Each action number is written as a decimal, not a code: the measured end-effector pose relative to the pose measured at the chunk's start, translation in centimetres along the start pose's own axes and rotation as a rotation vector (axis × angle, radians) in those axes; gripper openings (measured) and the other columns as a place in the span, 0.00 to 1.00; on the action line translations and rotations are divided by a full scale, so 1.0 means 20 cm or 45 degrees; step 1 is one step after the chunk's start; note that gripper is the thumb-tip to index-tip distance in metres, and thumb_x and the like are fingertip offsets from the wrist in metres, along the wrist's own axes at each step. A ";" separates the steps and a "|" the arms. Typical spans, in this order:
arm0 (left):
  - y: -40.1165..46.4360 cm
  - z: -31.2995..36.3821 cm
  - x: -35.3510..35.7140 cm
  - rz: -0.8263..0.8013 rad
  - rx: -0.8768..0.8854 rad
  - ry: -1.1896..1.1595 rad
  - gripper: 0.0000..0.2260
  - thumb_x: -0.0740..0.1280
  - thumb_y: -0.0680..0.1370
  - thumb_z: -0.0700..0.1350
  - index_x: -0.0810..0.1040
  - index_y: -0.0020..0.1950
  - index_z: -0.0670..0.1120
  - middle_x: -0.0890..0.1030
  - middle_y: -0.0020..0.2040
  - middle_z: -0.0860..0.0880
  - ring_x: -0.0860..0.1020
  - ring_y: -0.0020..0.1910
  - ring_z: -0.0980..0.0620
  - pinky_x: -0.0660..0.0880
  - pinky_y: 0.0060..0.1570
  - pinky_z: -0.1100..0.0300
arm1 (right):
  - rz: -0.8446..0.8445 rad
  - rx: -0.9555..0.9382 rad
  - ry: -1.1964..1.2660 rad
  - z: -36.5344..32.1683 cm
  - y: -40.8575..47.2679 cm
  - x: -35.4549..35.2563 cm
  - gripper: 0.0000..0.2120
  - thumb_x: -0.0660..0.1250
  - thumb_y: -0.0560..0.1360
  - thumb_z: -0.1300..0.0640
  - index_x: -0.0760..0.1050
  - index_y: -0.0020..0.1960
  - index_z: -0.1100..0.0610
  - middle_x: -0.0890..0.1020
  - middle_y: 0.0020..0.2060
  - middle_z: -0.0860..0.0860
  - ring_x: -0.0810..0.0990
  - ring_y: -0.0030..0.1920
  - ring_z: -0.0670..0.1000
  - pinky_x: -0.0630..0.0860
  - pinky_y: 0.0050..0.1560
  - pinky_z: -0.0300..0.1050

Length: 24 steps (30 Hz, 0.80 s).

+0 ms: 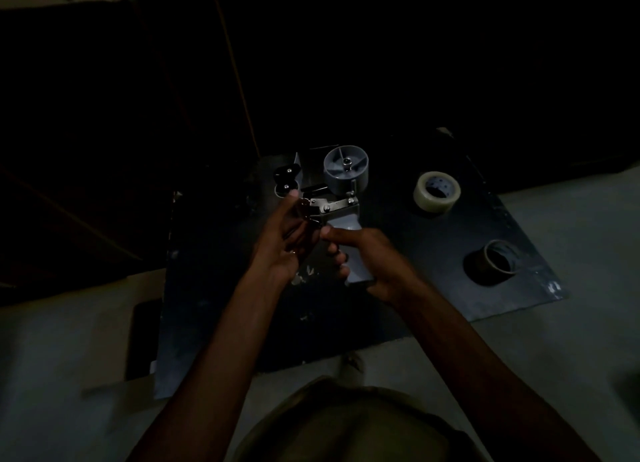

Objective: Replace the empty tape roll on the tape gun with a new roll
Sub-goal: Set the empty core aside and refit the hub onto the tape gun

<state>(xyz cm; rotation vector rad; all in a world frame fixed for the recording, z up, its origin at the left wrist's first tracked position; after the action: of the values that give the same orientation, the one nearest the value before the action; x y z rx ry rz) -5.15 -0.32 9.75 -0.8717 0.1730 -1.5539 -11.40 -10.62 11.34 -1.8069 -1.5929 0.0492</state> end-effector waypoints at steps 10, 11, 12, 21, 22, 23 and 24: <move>0.00 -0.04 0.03 0.020 0.007 0.025 0.16 0.74 0.69 0.55 0.80 0.45 0.43 0.84 0.40 0.45 0.82 0.50 0.47 0.75 0.61 0.44 | -0.047 -0.013 0.085 0.00 -0.02 0.01 0.03 0.66 0.76 0.60 0.74 0.44 0.58 0.73 0.28 0.49 0.70 0.25 0.43 0.66 0.21 0.34; 0.00 -0.04 0.03 0.026 0.017 0.029 0.16 0.73 0.69 0.55 0.80 0.45 0.43 0.84 0.42 0.45 0.81 0.51 0.46 0.75 0.61 0.44 | -0.041 -0.015 0.086 0.01 -0.01 0.01 0.03 0.66 0.76 0.60 0.74 0.44 0.58 0.73 0.29 0.49 0.70 0.25 0.43 0.66 0.21 0.34; 0.00 -0.04 0.04 0.027 0.014 0.030 0.17 0.73 0.69 0.56 0.80 0.45 0.42 0.83 0.44 0.44 0.81 0.52 0.45 0.75 0.62 0.43 | -0.025 -0.020 0.073 0.01 -0.01 0.00 0.03 0.66 0.76 0.60 0.74 0.44 0.58 0.73 0.29 0.49 0.70 0.25 0.43 0.66 0.21 0.34; 0.00 -0.08 0.07 0.028 0.036 0.064 0.18 0.69 0.71 0.58 0.79 0.42 0.42 0.82 0.26 0.50 0.80 0.32 0.50 0.77 0.40 0.55 | -0.002 -0.005 0.012 0.03 0.00 -0.04 0.06 0.69 0.75 0.58 0.75 0.50 0.58 0.75 0.30 0.48 0.72 0.26 0.44 0.68 0.23 0.35; 0.00 -0.08 0.08 0.014 0.022 0.066 0.20 0.69 0.71 0.60 0.79 0.43 0.41 0.82 0.27 0.49 0.80 0.31 0.50 0.77 0.39 0.55 | 0.007 -0.010 0.012 0.02 0.00 -0.04 0.06 0.68 0.75 0.58 0.75 0.50 0.58 0.75 0.30 0.49 0.71 0.26 0.44 0.68 0.22 0.35; -0.01 -0.09 0.08 0.007 0.008 0.060 0.22 0.69 0.70 0.60 0.80 0.45 0.40 0.82 0.29 0.47 0.79 0.30 0.49 0.77 0.38 0.55 | 0.011 -0.011 0.031 0.02 0.00 -0.04 0.06 0.68 0.75 0.58 0.75 0.51 0.59 0.75 0.29 0.49 0.71 0.25 0.43 0.67 0.22 0.35; -0.01 -0.09 0.09 0.003 -0.003 0.055 0.25 0.70 0.69 0.61 0.80 0.48 0.39 0.82 0.31 0.46 0.79 0.31 0.48 0.78 0.40 0.54 | 0.009 -0.012 0.056 0.02 0.00 -0.04 0.06 0.68 0.75 0.59 0.74 0.51 0.59 0.74 0.29 0.49 0.71 0.25 0.43 0.66 0.21 0.35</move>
<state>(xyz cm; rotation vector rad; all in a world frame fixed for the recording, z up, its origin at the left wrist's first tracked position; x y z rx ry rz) -6.25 -2.64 9.32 -0.8397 0.2069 -1.5717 -11.76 -11.17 10.80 -1.8088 -1.5582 0.0052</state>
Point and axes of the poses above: each hand's wrist, its own y-axis towards the middle knuckle, its own x-axis out of the palm, z = x × y, the point moved 10 cm from there along y, towards the middle knuckle
